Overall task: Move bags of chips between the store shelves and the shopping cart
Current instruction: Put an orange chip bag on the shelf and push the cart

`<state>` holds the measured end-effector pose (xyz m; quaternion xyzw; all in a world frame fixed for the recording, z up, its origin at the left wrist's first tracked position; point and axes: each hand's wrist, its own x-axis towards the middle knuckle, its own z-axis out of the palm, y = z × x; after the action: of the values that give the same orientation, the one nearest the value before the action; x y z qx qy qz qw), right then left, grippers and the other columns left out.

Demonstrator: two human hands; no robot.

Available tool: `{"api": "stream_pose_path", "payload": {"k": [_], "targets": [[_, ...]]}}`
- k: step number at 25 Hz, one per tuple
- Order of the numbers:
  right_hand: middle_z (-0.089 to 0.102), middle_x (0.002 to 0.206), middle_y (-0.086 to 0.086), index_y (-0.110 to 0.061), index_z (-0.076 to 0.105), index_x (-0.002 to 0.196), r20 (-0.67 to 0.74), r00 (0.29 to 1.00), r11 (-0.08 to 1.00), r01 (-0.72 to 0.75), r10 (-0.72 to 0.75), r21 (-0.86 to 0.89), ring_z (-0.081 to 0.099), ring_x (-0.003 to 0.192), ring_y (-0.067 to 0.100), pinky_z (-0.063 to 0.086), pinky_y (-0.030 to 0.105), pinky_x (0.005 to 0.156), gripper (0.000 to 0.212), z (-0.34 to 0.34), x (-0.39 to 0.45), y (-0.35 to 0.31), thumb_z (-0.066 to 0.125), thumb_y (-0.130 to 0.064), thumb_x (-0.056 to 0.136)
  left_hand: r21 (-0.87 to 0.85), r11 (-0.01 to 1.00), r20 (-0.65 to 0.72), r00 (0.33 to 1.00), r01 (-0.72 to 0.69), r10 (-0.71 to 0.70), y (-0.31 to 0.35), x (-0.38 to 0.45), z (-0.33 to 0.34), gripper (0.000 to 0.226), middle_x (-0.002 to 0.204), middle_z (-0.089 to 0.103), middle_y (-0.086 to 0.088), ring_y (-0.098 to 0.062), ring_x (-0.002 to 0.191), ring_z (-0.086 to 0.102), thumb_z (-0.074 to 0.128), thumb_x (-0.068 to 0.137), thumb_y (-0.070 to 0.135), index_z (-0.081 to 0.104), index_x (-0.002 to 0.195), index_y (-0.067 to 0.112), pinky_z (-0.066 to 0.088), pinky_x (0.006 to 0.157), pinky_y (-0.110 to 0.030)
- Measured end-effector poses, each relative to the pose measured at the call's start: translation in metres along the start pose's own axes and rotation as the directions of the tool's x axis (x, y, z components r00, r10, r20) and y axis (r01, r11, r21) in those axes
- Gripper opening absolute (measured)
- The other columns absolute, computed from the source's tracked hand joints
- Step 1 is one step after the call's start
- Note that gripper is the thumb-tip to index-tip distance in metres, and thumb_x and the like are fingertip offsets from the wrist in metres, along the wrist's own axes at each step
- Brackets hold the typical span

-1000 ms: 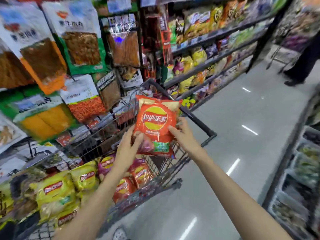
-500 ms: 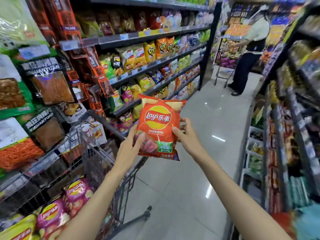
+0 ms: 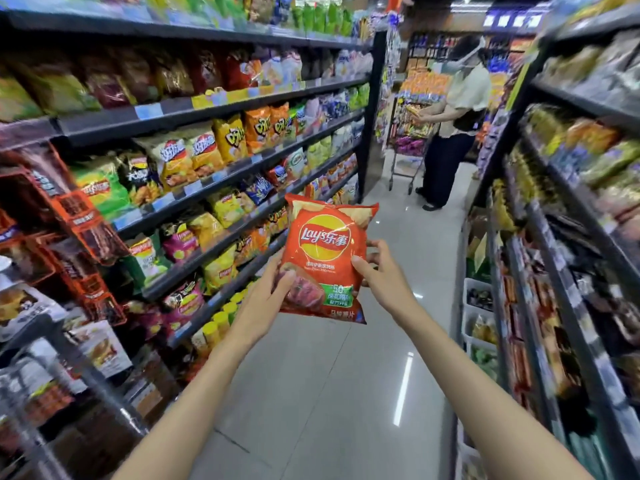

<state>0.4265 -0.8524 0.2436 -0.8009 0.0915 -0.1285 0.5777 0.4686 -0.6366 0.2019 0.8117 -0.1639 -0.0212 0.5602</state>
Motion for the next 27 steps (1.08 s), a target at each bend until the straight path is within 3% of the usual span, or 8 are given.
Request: {"api": "stream_pose_path", "payload": {"k": [4,7,12,17,20,22,24,27], "targets": [[0.059,0.117,0.002,-0.024,0.04,0.127,-0.001,1.0,0.999,0.02,-0.02,0.033,0.063,0.103,0.016,0.056,0.032,0.08,0.032,-0.011,0.079,0.009,0.054,-0.033,0.1,0.014,1.0,0.014,1.0,-0.025,0.025,-0.008,0.085,0.014,0.052,0.136,0.056,0.019,-0.004,0.123,0.056,0.043,0.091,0.072,0.027,0.14,0.061,0.047,0.106,-0.043],[0.058,0.118,0.001,-0.025,0.039,0.13,0.032,0.998,0.997,0.044,-0.046,0.057,0.063,0.105,0.017,0.056,0.029,0.078,0.034,-0.01,0.137,0.022,0.053,-0.033,0.1,0.054,0.998,0.003,1.0,-0.028,0.028,-0.012,0.134,0.022,0.047,0.127,0.057,0.026,0.006,0.113,0.058,0.044,0.096,0.063,0.03,0.14,0.054,0.049,0.103,-0.036],[0.059,0.112,-0.007,-0.029,0.036,0.13,0.173,0.979,0.992,0.087,-0.103,0.096,0.064,0.101,0.01,0.056,0.029,0.081,0.034,0.002,0.269,0.038,0.051,-0.036,0.101,0.121,0.993,-0.133,0.991,0.006,0.01,-0.02,0.237,0.025,0.052,0.125,0.06,0.018,0.0,0.105,0.063,0.044,0.098,0.056,0.028,0.146,0.047,0.05,0.092,-0.025],[0.057,0.113,-0.009,-0.025,0.033,0.137,0.321,0.938,0.991,0.103,-0.126,0.088,0.06,0.102,0.007,0.052,0.027,0.082,0.039,0.007,0.395,0.045,0.05,-0.031,0.102,0.145,0.987,-0.229,0.973,0.062,-0.027,-0.024,0.33,0.034,0.041,0.117,0.06,0.028,0.004,0.103,0.064,0.044,0.097,0.057,0.025,0.133,0.065,0.054,0.09,-0.025],[0.058,0.111,-0.009,-0.025,0.035,0.136,0.383,0.908,0.986,0.157,-0.168,0.059,0.061,0.097,0.005,0.054,0.032,0.084,0.038,0.013,0.471,0.041,0.05,-0.033,0.102,0.113,0.99,-0.316,0.947,0.089,-0.049,-0.03,0.386,0.04,0.052,0.126,0.061,0.018,0.005,0.104,0.063,0.044,0.097,0.058,0.027,0.145,0.052,0.053,0.091,-0.027],[0.057,0.111,-0.007,-0.025,0.035,0.134,0.421,0.89,0.984,0.149,-0.175,0.096,0.061,0.096,0.006,0.054,0.025,0.075,0.036,0.024,0.504,0.038,0.049,-0.032,0.102,0.088,0.988,-0.366,0.927,0.125,-0.084,-0.03,0.408,0.038,0.054,0.127,0.06,0.02,0.008,0.101,0.062,0.044,0.097,0.058,0.027,0.147,0.048,0.053,0.092,-0.028],[0.056,0.113,-0.007,-0.027,0.033,0.134,0.452,0.869,0.977,0.149,-0.202,0.15,0.062,0.101,0.009,0.052,0.021,0.072,0.036,0.042,0.536,0.036,0.049,-0.032,0.102,0.081,0.988,-0.421,0.903,0.134,-0.087,-0.03,0.435,0.03,0.047,0.119,0.058,0.026,0.016,0.094,0.061,0.045,0.098,0.051,0.029,0.142,0.048,0.053,0.084,-0.015],[0.055,0.119,-0.005,-0.032,0.031,0.138,0.493,0.844,0.971,0.119,-0.208,0.206,0.063,0.102,0.01,0.055,0.028,0.077,0.041,0.074,0.586,0.025,0.049,-0.036,0.102,0.072,0.987,-0.499,0.862,0.146,-0.091,-0.035,0.478,0.004,0.048,0.12,0.057,0.023,0.02,0.092,0.058,0.047,0.099,0.049,0.032,0.144,0.042,0.045,0.07,-0.002]]}}
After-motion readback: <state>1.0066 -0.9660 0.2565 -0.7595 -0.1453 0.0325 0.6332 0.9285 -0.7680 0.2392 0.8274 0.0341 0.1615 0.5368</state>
